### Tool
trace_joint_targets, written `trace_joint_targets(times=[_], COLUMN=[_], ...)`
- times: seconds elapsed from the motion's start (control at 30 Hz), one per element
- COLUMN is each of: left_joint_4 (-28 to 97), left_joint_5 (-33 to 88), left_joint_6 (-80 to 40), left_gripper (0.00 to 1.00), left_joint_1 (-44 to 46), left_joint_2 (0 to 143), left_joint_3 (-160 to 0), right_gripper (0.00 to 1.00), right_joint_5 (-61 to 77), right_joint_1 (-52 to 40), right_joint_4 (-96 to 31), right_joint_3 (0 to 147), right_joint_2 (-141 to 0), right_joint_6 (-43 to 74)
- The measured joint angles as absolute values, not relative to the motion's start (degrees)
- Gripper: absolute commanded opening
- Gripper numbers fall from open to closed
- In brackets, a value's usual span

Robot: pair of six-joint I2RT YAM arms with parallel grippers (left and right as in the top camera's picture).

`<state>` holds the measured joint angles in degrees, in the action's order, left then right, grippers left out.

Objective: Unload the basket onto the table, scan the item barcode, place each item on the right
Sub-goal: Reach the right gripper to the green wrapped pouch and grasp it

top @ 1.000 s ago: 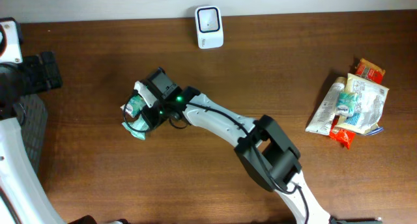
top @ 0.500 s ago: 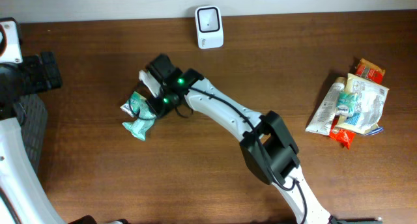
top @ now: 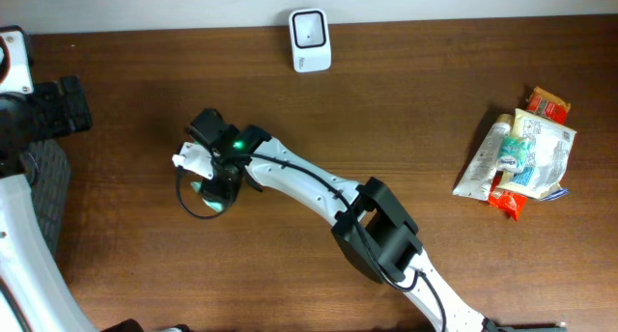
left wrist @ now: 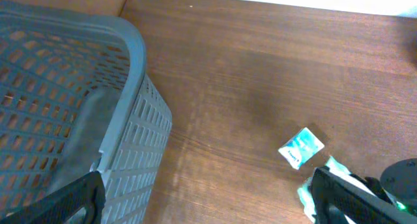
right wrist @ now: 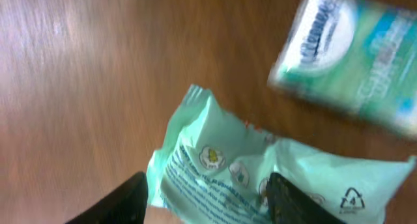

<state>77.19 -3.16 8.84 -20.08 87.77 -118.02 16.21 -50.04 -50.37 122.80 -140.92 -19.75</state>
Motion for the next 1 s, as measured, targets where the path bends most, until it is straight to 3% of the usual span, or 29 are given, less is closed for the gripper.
trace_joint_targets(times=[0.17, 0.27, 0.3, 0.37, 0.43, 0.67, 0.83, 1.0], left_joint_4=[77.2, 77.1, 77.2, 77.2, 77.1, 77.2, 77.2, 77.2], left_joint_5=[-3.2, -3.2, -3.2, -3.2, -3.2, -3.1, -3.2, -3.2], left_joint_6=[8.8, 8.8, 8.8, 8.8, 8.8, 8.8, 8.8, 8.8], left_gripper=[0.99, 0.99, 0.99, 0.99, 0.99, 0.99, 0.99, 0.99], left_joint_1=[-20.1, -20.1, -20.1, -20.1, -20.1, -20.1, -20.1, -20.1], left_joint_2=[87.8, 87.8, 87.8, 87.8, 87.8, 87.8, 87.8, 87.8], left_joint_3=[-118.0, -118.0, -118.0, -118.0, -118.0, -118.0, -118.0, -118.0], right_gripper=[0.78, 0.79, 0.72, 0.19, 0.05, 0.04, 0.04, 0.04], right_joint_5=[14.5, 12.9, 12.8, 13.6, 14.4, 11.5, 13.9, 16.0], right_joint_1=[-46.6, -41.7, -40.3, -38.6, -38.9, -40.3, -46.5, -51.3], right_joint_4=[-73.2, -81.2, -81.4, -78.6, -74.2, -68.4, -71.9, -84.5], right_joint_3=[127.5, 134.7, 137.2, 139.4, 139.4, 129.5, 126.5, 126.4], right_joint_2=[-139.7, -139.7, -139.5, -139.5, -139.5, -140.4, -140.9, -140.9], right_joint_6=[-19.9, -20.0, -20.1, -20.1, -17.6, 2.2, 2.9, -0.7])
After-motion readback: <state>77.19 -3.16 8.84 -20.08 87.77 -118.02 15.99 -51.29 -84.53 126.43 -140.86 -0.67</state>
